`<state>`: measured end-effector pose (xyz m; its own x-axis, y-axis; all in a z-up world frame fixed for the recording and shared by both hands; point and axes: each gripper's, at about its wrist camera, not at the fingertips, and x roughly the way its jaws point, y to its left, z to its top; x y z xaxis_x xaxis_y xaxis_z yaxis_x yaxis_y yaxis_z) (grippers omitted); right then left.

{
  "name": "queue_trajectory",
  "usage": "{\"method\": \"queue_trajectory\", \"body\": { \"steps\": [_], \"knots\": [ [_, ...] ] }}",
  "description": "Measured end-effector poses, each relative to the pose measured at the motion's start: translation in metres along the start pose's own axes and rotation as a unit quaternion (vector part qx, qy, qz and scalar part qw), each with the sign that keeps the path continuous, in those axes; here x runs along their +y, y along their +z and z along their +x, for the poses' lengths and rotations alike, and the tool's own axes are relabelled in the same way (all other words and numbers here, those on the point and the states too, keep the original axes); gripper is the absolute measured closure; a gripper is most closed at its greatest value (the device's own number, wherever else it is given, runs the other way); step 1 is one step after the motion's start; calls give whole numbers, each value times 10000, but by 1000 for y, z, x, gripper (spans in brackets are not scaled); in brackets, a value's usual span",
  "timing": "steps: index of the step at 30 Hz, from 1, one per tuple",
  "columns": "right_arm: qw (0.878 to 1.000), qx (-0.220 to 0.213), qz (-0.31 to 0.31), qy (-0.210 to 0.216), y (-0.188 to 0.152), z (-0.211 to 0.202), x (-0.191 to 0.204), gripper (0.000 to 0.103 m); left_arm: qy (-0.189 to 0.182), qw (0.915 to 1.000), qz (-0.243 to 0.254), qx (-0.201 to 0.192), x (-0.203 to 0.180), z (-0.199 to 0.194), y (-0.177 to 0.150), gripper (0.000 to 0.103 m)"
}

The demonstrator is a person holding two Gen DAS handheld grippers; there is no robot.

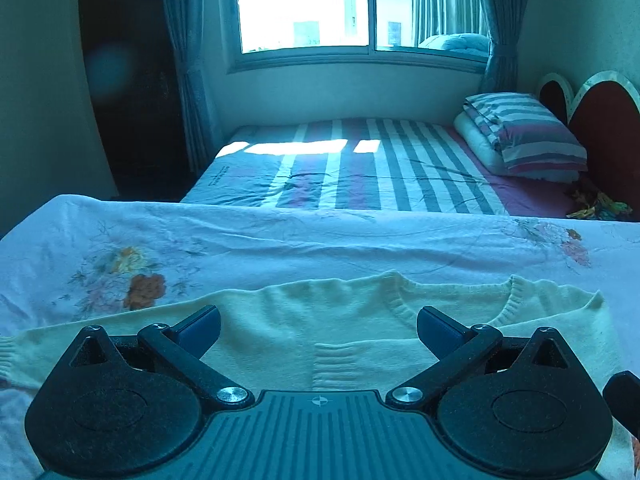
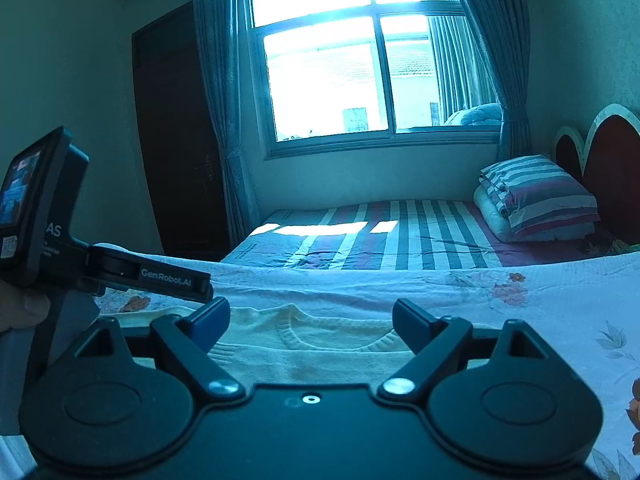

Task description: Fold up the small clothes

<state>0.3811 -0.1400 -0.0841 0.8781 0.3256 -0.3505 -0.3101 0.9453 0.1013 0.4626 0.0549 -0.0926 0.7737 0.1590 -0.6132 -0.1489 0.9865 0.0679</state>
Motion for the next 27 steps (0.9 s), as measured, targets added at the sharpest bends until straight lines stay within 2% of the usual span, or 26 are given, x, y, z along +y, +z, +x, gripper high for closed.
{"method": "queue_trajectory", "body": {
  "steps": [6, 14, 19, 21, 23, 27],
  "knots": [
    [9998, 142, -101, -29, 4, 3, 14, 15, 75, 9999, -102, 66, 26, -5, -5, 0],
    [9995, 232, -204, -97, 0, 10, 23, 14, 80, 9996, -126, 226, 33, -5, -25, 0],
    [9994, 205, -254, -143, -8, 1, 30, 11, -26, 9995, -82, 320, 31, -10, -34, 0],
    [9987, 395, -233, -227, -14, 2, 31, 11, -77, 9995, -22, 307, 28, -16, -37, 0],
    [9992, 286, -164, -215, -16, -8, 29, 11, -129, 9995, 26, 291, 26, -26, -40, 0],
    [9985, 251, -23, -478, -15, -20, 20, 7, -270, 9989, -47, 370, 31, -35, -47, 0]
  ]
}}
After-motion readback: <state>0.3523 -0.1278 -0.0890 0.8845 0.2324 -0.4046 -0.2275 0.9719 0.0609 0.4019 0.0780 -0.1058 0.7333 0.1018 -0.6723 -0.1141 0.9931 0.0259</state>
